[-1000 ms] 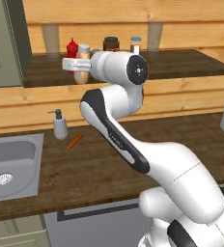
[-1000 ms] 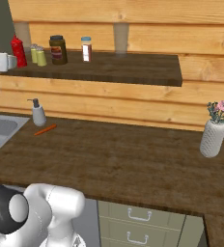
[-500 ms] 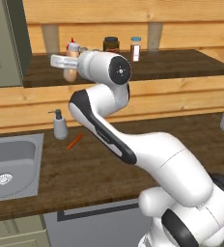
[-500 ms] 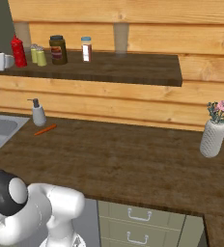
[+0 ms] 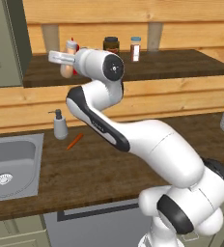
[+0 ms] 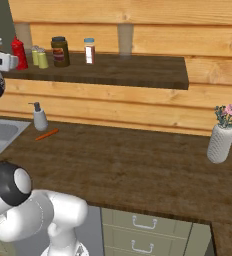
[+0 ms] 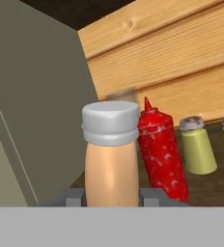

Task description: Put the shaker and condiment bottle from the counter next to their counterparts in the cabinet.

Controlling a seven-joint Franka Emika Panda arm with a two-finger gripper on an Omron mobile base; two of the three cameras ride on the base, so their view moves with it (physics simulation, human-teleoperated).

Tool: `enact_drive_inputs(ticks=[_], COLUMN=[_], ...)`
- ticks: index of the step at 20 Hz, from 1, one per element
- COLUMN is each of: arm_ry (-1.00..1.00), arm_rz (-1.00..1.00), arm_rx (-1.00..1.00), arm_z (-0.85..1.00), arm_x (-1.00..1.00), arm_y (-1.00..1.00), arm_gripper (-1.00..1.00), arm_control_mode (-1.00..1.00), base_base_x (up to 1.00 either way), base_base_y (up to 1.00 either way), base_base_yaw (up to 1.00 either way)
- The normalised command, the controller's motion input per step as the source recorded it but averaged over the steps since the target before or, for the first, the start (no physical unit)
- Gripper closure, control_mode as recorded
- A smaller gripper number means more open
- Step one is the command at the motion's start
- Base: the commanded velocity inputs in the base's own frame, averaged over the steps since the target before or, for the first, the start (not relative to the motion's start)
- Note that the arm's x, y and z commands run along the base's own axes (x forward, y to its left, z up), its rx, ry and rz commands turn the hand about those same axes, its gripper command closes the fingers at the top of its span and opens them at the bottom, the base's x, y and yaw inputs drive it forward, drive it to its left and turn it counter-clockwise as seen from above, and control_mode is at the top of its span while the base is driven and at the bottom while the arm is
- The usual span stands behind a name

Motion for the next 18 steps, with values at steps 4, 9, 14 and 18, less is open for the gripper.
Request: enact_drive_inputs(ticks=[4, 9, 14, 18], arm_ry=[0.0, 0.0, 0.0, 0.0], arm_rz=[0.0, 0.0, 0.0, 0.0], arm_rx=[0.0, 0.0, 0.0, 0.0], arm_z=[-0.08, -0.14, -0.04, 0.0], arm_x=[0.28, 0.25, 0.33, 0.28], arm_y=[0.05, 0.22, 0.18, 0.16], arm_gripper=[1.0, 1.0, 1.0, 1.0], arm_control_mode=[-1.0, -1.0, -1.0, -1.0], base_base_x=[0.0, 0.0, 0.0, 0.0], base_base_y=[0.0, 0.0, 0.0, 0.0], base_base_yaw=[0.0, 0.0, 0.0, 0.0])
